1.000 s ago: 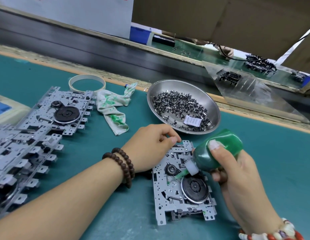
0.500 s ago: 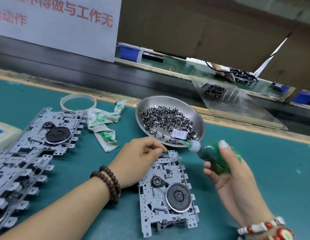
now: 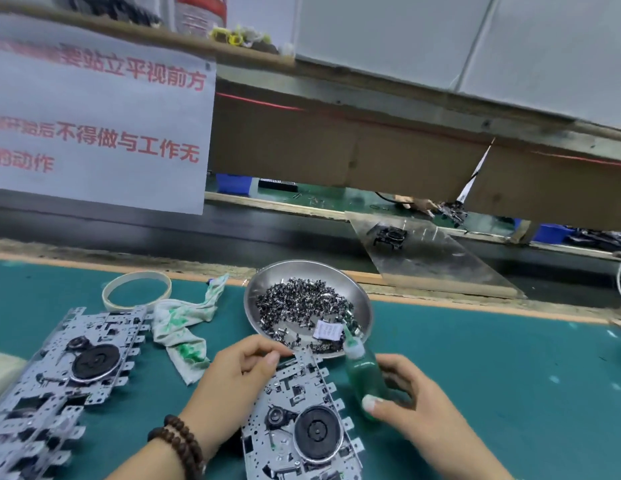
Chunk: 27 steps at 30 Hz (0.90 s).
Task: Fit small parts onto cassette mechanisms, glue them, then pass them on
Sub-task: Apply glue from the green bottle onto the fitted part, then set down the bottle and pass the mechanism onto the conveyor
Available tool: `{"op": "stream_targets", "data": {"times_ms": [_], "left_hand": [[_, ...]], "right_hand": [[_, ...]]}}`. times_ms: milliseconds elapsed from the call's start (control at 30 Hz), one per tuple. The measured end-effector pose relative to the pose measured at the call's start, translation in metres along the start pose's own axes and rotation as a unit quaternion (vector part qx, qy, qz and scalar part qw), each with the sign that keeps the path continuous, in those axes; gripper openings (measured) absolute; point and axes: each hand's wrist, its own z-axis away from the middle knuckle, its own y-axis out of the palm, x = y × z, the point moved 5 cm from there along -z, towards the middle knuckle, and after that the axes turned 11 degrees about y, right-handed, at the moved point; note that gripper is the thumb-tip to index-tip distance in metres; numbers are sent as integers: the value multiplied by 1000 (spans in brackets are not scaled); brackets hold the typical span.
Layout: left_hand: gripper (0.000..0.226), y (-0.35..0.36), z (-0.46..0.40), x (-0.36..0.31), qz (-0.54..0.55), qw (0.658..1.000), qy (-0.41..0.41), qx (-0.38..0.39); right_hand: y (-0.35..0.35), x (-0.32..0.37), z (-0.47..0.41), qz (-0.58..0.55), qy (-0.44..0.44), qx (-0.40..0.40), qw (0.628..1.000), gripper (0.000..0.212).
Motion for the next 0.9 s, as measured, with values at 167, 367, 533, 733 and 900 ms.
{"op": "stream_targets", "data": {"times_ms": [167, 367, 533, 733, 900], "left_hand": [[24, -1, -1, 4, -9, 1000, -2, 14], [28, -1, -1, -7, -13, 1000, 12, 6], [24, -7, -12, -57, 0, 995, 83, -51], [15, 36, -66, -124, -81, 988, 132, 18], [13, 85, -126, -132, -118, 982, 139, 53]], "right_hand": [[-8, -12, -5, 39, 19, 12, 999, 40], [7, -14, 17, 10, 24, 79, 997, 48], [-32, 9, 35, 28, -12, -75, 997, 50], [-58, 63, 49, -116, -40, 16, 992, 25], [-91, 65, 23, -143, 6, -40, 989, 20]]}}
